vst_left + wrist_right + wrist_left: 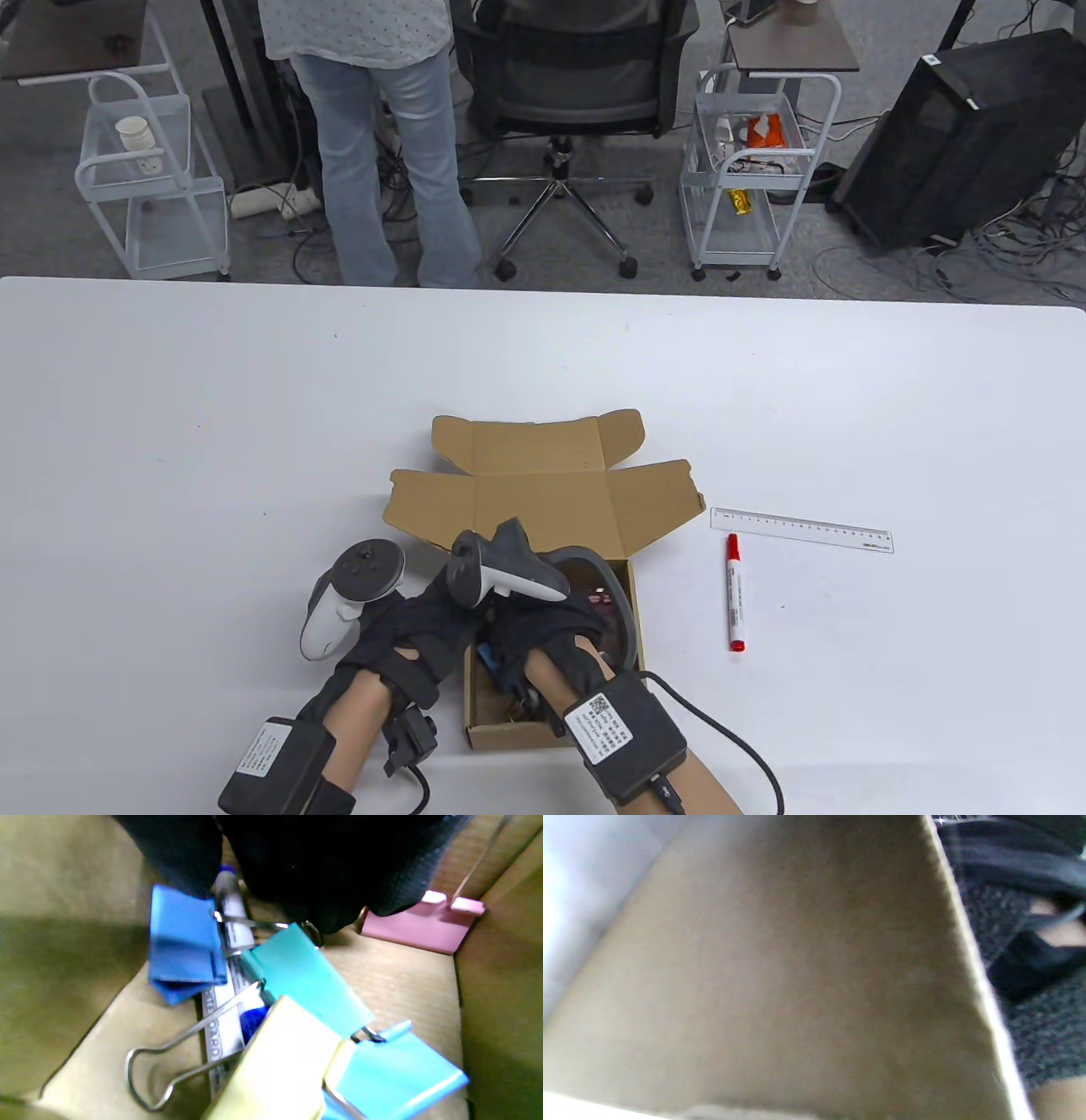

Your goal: Open four flaps of mailer box and unpack office supplies

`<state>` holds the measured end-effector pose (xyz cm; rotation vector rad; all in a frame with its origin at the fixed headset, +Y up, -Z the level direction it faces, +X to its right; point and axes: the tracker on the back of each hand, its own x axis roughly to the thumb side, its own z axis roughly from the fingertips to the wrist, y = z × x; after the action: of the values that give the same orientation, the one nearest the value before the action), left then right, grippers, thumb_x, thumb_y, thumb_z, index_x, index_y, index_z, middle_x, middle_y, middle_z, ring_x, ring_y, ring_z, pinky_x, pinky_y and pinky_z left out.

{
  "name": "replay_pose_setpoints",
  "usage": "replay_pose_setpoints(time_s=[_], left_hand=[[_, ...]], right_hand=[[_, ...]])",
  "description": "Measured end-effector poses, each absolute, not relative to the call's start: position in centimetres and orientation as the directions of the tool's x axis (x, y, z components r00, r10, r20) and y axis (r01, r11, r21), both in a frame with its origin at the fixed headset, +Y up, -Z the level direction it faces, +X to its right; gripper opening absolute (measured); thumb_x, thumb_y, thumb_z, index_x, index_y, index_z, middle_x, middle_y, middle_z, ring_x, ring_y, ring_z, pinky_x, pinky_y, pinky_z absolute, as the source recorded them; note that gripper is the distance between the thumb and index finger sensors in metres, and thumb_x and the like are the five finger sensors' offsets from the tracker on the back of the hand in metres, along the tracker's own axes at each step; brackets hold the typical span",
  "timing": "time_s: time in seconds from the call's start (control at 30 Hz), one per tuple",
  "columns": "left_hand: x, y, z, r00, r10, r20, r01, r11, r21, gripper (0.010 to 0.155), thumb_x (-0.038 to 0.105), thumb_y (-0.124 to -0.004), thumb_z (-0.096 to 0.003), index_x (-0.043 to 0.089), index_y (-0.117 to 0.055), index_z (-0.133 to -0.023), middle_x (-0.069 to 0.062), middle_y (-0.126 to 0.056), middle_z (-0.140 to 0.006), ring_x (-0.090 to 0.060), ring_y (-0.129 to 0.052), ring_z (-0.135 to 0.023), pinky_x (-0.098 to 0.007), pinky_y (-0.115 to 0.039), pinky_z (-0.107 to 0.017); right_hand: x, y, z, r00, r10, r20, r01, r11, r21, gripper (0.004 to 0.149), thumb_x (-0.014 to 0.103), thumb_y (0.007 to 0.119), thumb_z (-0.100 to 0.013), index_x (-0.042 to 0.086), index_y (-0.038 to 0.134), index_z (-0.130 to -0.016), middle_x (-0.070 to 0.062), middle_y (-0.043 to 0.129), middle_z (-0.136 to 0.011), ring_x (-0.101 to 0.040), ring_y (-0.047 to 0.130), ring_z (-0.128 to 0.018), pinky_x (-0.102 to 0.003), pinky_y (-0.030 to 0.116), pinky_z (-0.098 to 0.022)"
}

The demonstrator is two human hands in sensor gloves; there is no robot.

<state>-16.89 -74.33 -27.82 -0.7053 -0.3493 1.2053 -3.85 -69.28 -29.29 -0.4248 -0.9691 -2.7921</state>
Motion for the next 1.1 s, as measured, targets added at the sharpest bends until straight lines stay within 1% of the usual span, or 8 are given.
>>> replay_pose_setpoints(time_s=[0.07,0.2,0.33,0.57,0.73,0.83,0.93,1.1], left_hand=[[-16.9,-74.3,-27.8,0.339,0.934,-0.117,-0.727,0.182,-0.662,0.075,0.052,-0.046,-0.0620,0.014,-0.009,-0.116,-0.023,-0.014,-0.123,-0.051,-0.014,-0.116,-0.062,-0.032,-0.081],[-16.9,-74.3,-27.8,0.342,0.932,-0.116,-0.727,0.185,-0.662,0.075,0.052,-0.046,-0.0620,0.013,-0.009,-0.116,-0.022,-0.014,-0.123,-0.052,-0.014,-0.115,-0.062,-0.033,-0.081],[-16.9,-74.3,-27.8,0.344,0.932,-0.115,-0.727,0.187,-0.660,0.076,0.052,-0.046,-0.0618,0.013,-0.009,-0.115,-0.022,-0.014,-0.123,-0.052,-0.014,-0.115,-0.062,-0.033,-0.081],[-16.9,-74.3,-27.8,0.348,0.931,-0.114,-0.727,0.191,-0.659,0.076,0.052,-0.046,-0.0618,0.013,-0.009,-0.115,-0.023,-0.014,-0.123,-0.052,-0.014,-0.115,-0.062,-0.033,-0.081],[-16.9,-74.3,-27.8,0.352,0.929,-0.113,-0.726,0.195,-0.659,0.076,0.052,-0.045,-0.0617,0.013,-0.009,-0.115,-0.023,-0.014,-0.123,-0.052,-0.014,-0.115,-0.062,-0.033,-0.081],[-16.9,-74.3,-27.9,0.354,0.929,-0.112,-0.725,0.196,-0.661,0.076,0.052,-0.045,-0.0616,0.013,-0.009,-0.115,-0.023,-0.014,-0.123,-0.052,-0.014,-0.115,-0.062,-0.033,-0.081],[-16.8,-74.3,-27.8,0.354,0.928,-0.111,-0.725,0.198,-0.660,0.076,0.052,-0.046,-0.0617,0.013,-0.009,-0.116,-0.023,-0.014,-0.123,-0.052,-0.014,-0.116,-0.062,-0.033,-0.081],[-16.8,-74.3,-27.9,0.357,0.928,-0.108,-0.721,0.200,-0.663,0.076,0.052,-0.046,-0.0619,0.012,-0.010,-0.116,-0.023,-0.015,-0.124,-0.052,-0.015,-0.116,-0.062,-0.033,-0.081]], right_hand=[[-4.4,-69.4,-29.4,-0.939,-0.083,0.333,0.273,-0.768,0.580,0.059,0.045,0.066,-0.066,0.007,0.059,-0.111,-0.020,0.073,-0.112,-0.035,0.081,-0.100,-0.060,0.072,-0.071],[-4.2,-69.7,-29.6,-0.952,-0.041,0.305,0.232,-0.748,0.622,0.062,0.047,0.067,-0.065,0.007,0.057,-0.112,-0.017,0.074,-0.109,-0.037,0.080,-0.099,-0.061,0.070,-0.071],[-3.8,-69.9,-30.0,-0.961,-0.017,0.277,0.199,-0.737,0.646,0.053,0.044,0.070,-0.065,0.018,0.061,-0.110,-0.008,0.079,-0.103,-0.036,0.077,-0.101,-0.060,0.067,-0.073],[-2.7,-70.3,-30.7,-0.979,0.075,0.190,0.079,-0.720,0.690,0.052,0.047,0.067,-0.062,0.020,0.066,-0.106,-0.004,0.084,-0.097,-0.035,0.080,-0.095,-0.054,0.076,-0.070],[-3.2,-70.7,-30.4,-0.966,0.095,0.241,0.117,-0.669,0.734,0.052,0.045,0.068,-0.061,0.017,0.064,-0.105,-0.005,0.082,-0.096,-0.043,0.070,-0.095,-0.062,0.067,-0.069],[-3.3,-70.7,-30.2,-0.963,0.083,0.256,0.134,-0.677,0.724,0.051,0.046,0.069,-0.061,0.021,0.063,-0.105,-0.005,0.081,-0.096,-0.043,0.069,-0.095,-0.060,0.066,-0.069],[-3.2,-70.4,-30.1,-0.966,0.082,0.243,0.119,-0.697,0.707,0.049,0.044,0.071,-0.061,0.022,0.064,-0.104,-0.004,0.085,-0.096,-0.041,0.075,-0.094,-0.059,0.069,-0.072],[-2.1,-69.0,-29.7,-0.970,0.155,0.185,0.015,-0.725,0.688,0.048,0.039,0.070,-0.062,0.017,0.063,-0.104,-0.008,0.090,-0.098,-0.043,0.085,-0.091,-0.064,0.073,-0.069]])
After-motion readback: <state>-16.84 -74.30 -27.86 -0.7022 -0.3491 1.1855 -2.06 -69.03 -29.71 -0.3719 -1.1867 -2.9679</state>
